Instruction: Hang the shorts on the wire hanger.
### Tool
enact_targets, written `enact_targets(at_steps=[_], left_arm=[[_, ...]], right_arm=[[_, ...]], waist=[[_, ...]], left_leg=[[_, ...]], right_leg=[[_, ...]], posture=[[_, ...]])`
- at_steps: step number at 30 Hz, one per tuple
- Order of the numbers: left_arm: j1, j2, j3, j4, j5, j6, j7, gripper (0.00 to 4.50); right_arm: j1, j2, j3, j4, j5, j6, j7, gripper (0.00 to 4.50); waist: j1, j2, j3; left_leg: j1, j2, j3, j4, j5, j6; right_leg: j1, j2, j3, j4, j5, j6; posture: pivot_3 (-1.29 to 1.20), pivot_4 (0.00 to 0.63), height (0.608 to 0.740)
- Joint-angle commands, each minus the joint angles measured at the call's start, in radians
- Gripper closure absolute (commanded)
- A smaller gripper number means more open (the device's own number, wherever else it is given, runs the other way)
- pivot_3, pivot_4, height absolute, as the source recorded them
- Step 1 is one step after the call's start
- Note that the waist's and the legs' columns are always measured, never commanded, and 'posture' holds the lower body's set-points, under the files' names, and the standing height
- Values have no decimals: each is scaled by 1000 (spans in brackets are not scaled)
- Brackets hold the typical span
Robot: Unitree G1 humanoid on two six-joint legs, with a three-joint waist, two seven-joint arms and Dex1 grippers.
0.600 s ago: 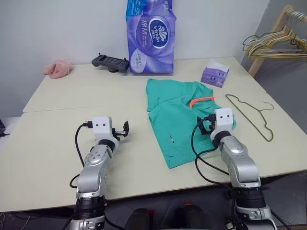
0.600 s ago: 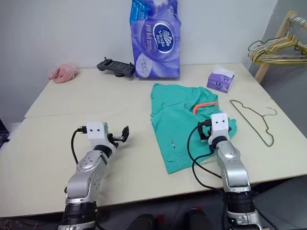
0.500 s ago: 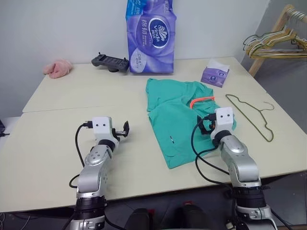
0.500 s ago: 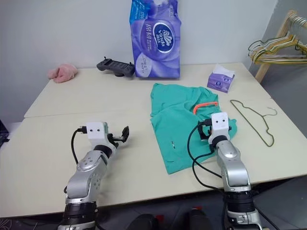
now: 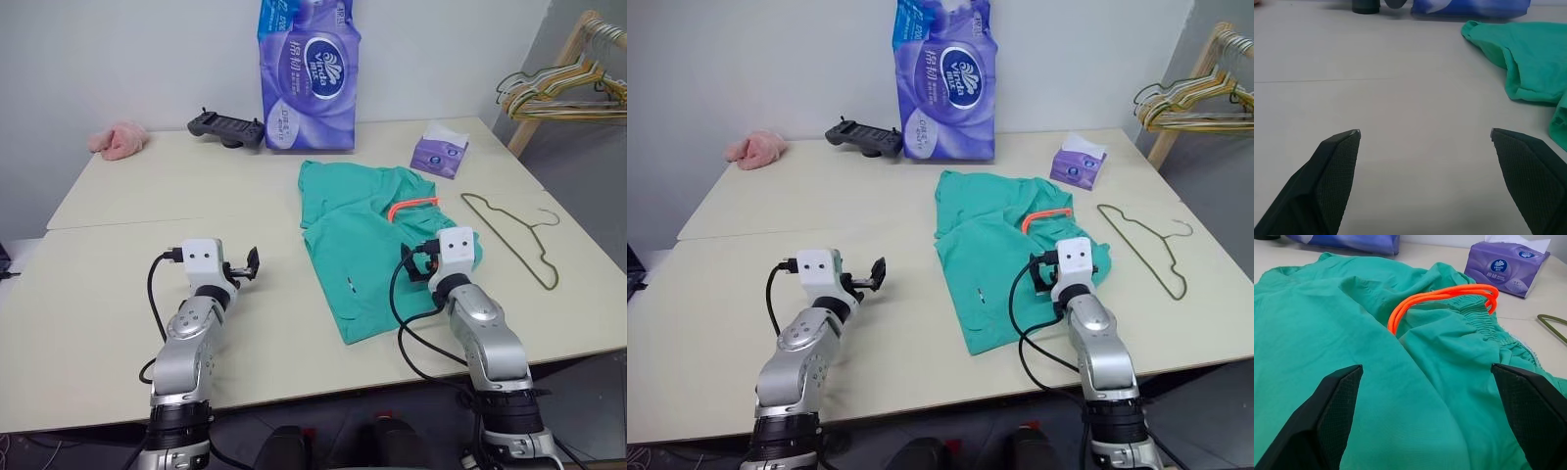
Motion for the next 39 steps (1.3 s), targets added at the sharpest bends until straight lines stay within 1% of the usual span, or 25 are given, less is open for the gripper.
enact_targets(at_steps=[1, 13, 18, 21, 25, 26, 28, 31, 34, 39], left_arm=[[-26, 11, 5, -18, -2, -28, -6, 0], [-46, 21, 3, 8, -5, -40, -29, 0], [-51, 41, -32, -7, -36, -29, -120, 0], [-54, 90, -93, -55, -86, 1, -266, 0], [-93, 217, -194, -89, -178, 77, -538, 0], [-102, 237, -211, -84, -182, 80, -577, 0], [-115, 293, -272, -81, -174, 69, -678, 0], [-151, 343, -352, -69, -186, 75, -817, 0], [-194, 366, -428, -38, -172, 68, -925, 0], [-262, 354, -511, 25, -138, 40, -1022, 0]], right_arm=[[-20, 1, -7, -38, 3, -36, -5, 28], [-3, -15, -15, -62, 1, -37, -2, 28], [22, -60, -16, -108, 14, -12, 41, 28], [77, -157, -11, -181, 53, 13, 164, 28], [172, -383, -42, -253, 183, 41, 454, 28], [180, -418, -47, -251, 204, 36, 496, 28], [199, -513, -36, -217, 188, -42, 582, 28], [195, -609, -38, -121, 162, -156, 680, 28], [156, -670, -25, 18, 95, -311, 711, 28], [58, -686, -10, 230, 49, -481, 734, 28]], waist=[[0, 0, 0], [-1, -2, -3], [-2, -2, -4], [1, -2, -4], [-2, -2, -4], [-4, -2, -4], [-6, -2, -5], [-15, -2, -5], [-17, -2, -5], [-29, -2, -5]], left_leg=[[0, 0, 0, 0, 0, 0], [0, 0, 0, 0, 0, 0], [0, 0, 0, 0, 0, 0], [0, -1, 0, 0, 0, 0], [0, -1, 1, 1, 0, 0], [1, -1, 1, 1, 0, 0], [2, 0, 2, 1, 0, 0], [3, 1, 5, 1, 0, 0], [4, 1, 4, 2, 0, 1], [3, 1, 7, 2, 0, 1]], right_leg=[[0, 0, 0, 0, 0, 0], [0, 0, 0, 0, 1, -1], [0, 0, 0, 1, 1, -1], [0, 0, 0, 0, 1, -1], [1, 0, 0, 0, 0, 0], [1, 0, 0, 0, 0, 0], [2, 2, 2, 0, 0, 0], [3, 4, 4, 1, 0, 0], [3, 9, 3, 1, 0, 0], [3, 9, 6, 1, 0, 0]], posture=[[129, 53, 740], [111, 46, 740], [99, 44, 740], [90, 47, 740], [76, 50, 740], [72, 52, 740], [68, 53, 740], [45, 56, 740], [32, 64, 740], [22, 71, 740]])
